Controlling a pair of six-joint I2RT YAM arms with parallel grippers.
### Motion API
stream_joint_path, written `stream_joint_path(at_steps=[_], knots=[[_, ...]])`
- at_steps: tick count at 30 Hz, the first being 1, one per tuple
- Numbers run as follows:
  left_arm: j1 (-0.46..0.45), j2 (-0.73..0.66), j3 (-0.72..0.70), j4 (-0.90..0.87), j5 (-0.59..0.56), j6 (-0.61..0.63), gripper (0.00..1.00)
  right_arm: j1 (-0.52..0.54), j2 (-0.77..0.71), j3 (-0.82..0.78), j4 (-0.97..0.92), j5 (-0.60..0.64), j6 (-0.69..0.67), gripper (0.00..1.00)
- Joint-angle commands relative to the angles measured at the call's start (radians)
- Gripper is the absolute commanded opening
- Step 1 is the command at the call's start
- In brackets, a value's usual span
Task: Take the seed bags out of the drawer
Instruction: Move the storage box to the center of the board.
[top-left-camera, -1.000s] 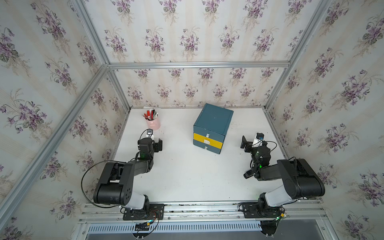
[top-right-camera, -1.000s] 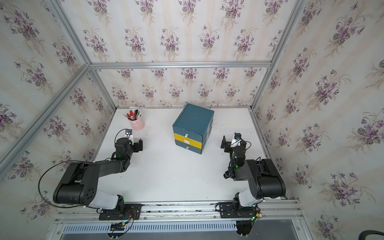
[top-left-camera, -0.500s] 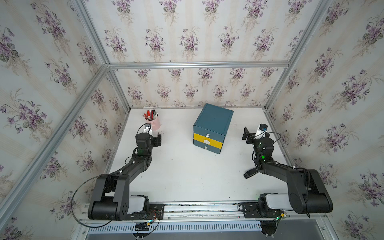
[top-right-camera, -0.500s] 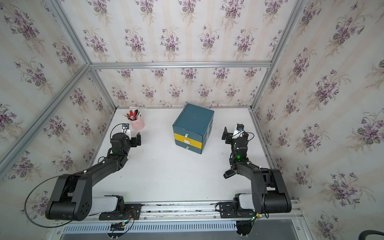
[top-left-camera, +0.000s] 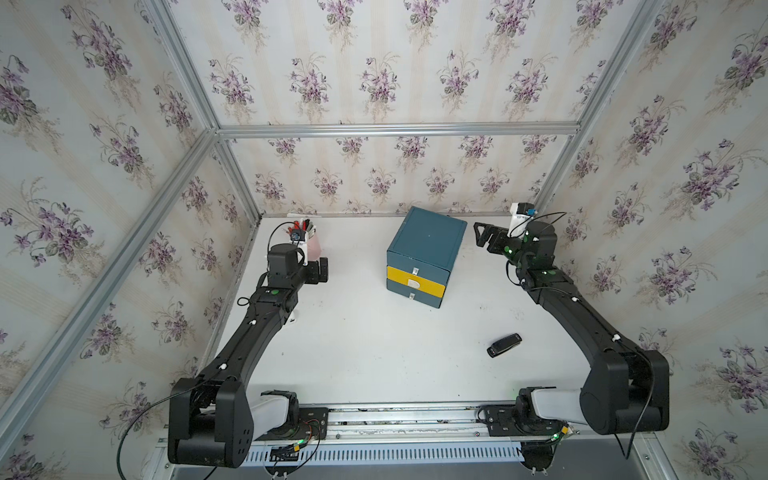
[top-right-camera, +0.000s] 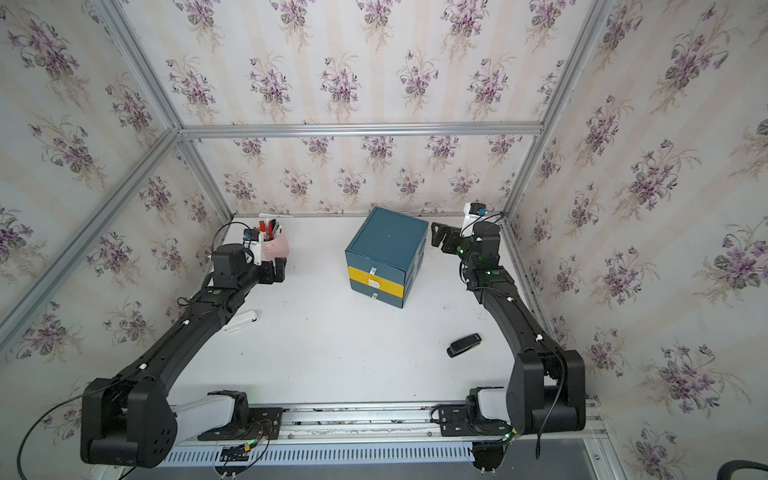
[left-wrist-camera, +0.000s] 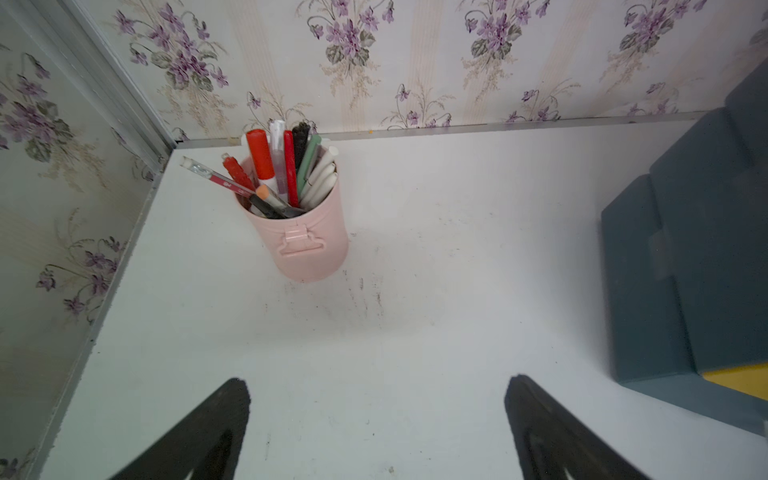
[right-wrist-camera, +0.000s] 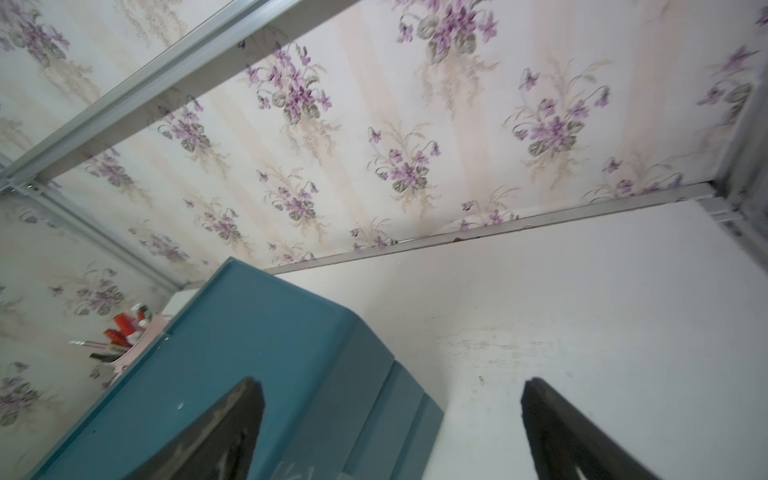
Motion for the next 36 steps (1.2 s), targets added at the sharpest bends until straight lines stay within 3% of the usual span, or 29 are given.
stream_joint_path(at_steps=[1,14,36], knots=[[-0.004,0.013,0.026,-0.074,0.102,-0.054,1.0,0.014,0.039,0.061,-0.123,-0.131,0.051,1.0],[-0.014,0.064,0.127,-0.14,0.253,-0.107,1.0,0.107,0.225,0.214,-0.265,-0.232,0.025,1.0],[-0.017,0.002,0.202,-0.307,0.291,-0.147,1.0,0.283,0.55,0.578,-0.441,-0.298,-0.05,1.0]])
